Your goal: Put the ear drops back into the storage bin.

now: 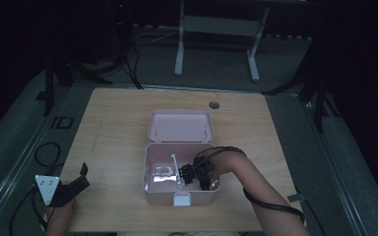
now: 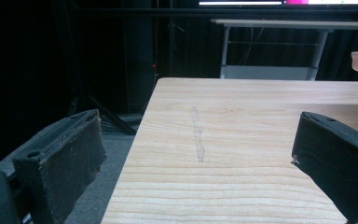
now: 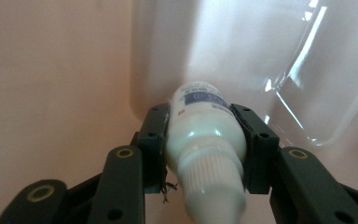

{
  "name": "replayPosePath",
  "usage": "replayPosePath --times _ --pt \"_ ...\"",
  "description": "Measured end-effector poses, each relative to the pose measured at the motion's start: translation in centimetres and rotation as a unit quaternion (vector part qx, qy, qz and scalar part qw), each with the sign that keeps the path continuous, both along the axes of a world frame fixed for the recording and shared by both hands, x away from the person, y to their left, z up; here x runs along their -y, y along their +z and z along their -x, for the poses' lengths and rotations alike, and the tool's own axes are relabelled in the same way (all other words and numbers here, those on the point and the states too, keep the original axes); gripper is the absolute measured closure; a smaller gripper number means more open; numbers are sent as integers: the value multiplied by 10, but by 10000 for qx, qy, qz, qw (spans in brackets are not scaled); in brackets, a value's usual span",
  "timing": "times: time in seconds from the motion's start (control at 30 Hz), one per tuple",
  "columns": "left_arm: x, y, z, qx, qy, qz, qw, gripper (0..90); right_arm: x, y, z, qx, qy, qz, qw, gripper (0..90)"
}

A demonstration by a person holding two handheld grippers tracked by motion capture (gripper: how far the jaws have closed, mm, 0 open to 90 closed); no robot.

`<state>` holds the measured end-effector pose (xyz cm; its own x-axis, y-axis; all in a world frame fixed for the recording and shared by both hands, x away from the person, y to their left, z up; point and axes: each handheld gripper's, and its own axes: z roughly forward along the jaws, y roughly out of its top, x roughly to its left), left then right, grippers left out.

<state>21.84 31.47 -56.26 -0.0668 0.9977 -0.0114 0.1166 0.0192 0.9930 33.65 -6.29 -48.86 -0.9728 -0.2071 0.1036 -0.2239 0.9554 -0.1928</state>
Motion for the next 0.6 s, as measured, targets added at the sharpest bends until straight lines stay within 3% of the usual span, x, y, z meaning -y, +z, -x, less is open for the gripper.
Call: replayPosePath --times 0.3,0.6 --pt "0 0 0 -10 4 -4 10000 24 1 6 -1 11 -29 -78 10000 567" --pt "0 0 0 -17 10 -9 10000 24 2 43 0 253 -80 -419 9988 517"
